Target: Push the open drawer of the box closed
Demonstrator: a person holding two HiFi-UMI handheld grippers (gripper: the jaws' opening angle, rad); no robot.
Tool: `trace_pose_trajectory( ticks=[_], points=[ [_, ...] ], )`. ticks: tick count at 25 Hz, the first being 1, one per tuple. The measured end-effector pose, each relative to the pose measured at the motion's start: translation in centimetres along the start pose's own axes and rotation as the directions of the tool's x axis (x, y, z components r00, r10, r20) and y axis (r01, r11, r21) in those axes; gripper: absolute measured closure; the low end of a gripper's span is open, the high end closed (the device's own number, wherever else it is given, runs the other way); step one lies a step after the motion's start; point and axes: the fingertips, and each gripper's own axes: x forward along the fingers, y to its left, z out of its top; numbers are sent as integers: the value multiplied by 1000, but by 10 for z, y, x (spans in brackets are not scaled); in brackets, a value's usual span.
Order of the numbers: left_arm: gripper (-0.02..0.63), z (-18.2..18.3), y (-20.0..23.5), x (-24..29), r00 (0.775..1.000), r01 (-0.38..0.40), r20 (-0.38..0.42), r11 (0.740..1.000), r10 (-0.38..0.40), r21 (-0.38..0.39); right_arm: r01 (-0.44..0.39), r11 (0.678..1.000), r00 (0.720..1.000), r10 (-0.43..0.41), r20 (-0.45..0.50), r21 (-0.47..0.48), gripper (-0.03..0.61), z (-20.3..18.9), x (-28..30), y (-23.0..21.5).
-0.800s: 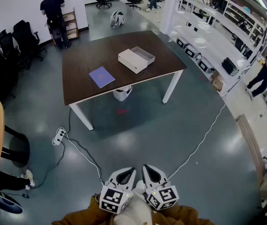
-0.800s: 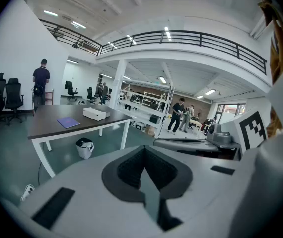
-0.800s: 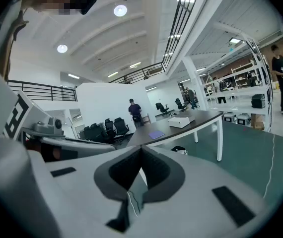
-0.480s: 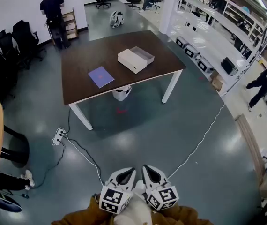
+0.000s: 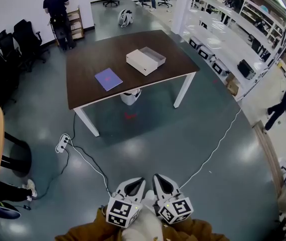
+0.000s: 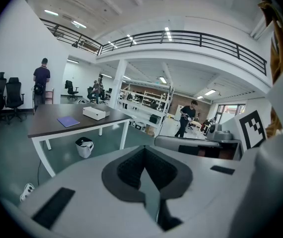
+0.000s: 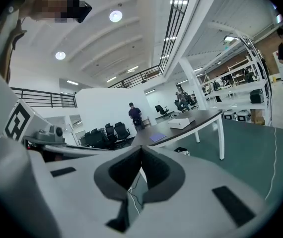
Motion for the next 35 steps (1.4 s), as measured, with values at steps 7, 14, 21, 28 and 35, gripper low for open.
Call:
trace_pose_trajectory(
  ticks=[7, 14, 21, 28, 35],
  points=[
    [609, -2, -14, 8, 1000, 0, -13, 1000, 0, 0, 5, 1000, 1000, -5, -4, 11, 576, 0, -13, -12],
    [609, 1, -34, 26, 999, -34, -38, 999, 35, 12, -18, 999, 1000, 18, -1, 34, 575, 6, -28, -40],
    [609, -2, -40, 53, 995, -81, -64, 997, 80, -16, -43, 997, 999, 45, -29, 67, 576, 2, -28, -75],
    [609, 20, -11, 108, 996, -63, -59, 998, 62, -27, -28, 998, 999, 30, -37, 58, 577, 19, 17, -117],
    [609, 64, 65, 190, 998, -7, -55, 999, 5, -40, 28, 998, 999, -27, -35, 54, 576, 47, 114, -167]
  ],
)
